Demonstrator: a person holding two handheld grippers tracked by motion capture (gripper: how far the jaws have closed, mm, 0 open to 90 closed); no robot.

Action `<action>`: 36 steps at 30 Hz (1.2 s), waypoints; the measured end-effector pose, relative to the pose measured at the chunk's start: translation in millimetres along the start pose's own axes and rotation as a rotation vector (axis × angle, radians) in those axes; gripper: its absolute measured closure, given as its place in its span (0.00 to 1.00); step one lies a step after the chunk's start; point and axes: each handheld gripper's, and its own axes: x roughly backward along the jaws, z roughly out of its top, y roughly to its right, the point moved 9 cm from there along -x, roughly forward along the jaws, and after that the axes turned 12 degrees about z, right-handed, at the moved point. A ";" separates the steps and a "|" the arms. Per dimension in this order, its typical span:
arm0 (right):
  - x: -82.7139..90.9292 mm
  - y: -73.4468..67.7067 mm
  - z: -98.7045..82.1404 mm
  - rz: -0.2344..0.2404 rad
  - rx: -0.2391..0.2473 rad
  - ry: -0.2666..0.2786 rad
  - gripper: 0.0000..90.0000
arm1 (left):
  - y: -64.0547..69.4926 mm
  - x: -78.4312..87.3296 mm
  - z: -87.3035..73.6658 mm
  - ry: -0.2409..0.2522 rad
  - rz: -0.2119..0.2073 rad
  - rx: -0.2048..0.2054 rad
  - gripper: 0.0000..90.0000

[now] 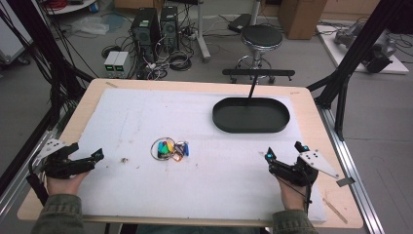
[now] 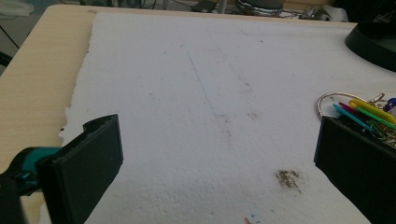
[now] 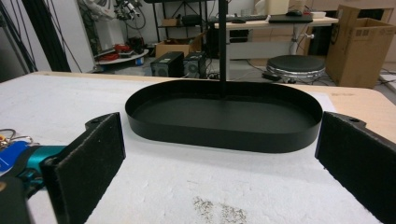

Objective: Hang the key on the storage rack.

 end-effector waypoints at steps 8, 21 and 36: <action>-0.2 0.4 -0.8 -0.002 -0.010 -0.006 0.01 | 0.6 0.1 -0.1 -0.001 -0.002 0.000 0.02; -0.7 0.4 -1.1 0.000 -0.002 -0.008 0.01 | 2.2 -1.4 -1.8 -0.018 -0.014 -0.005 0.02; -1.6 -1.3 -1.7 0.002 0.011 -0.014 0.01 | 12.6 -1.4 0.9 -0.038 -0.040 -0.016 0.02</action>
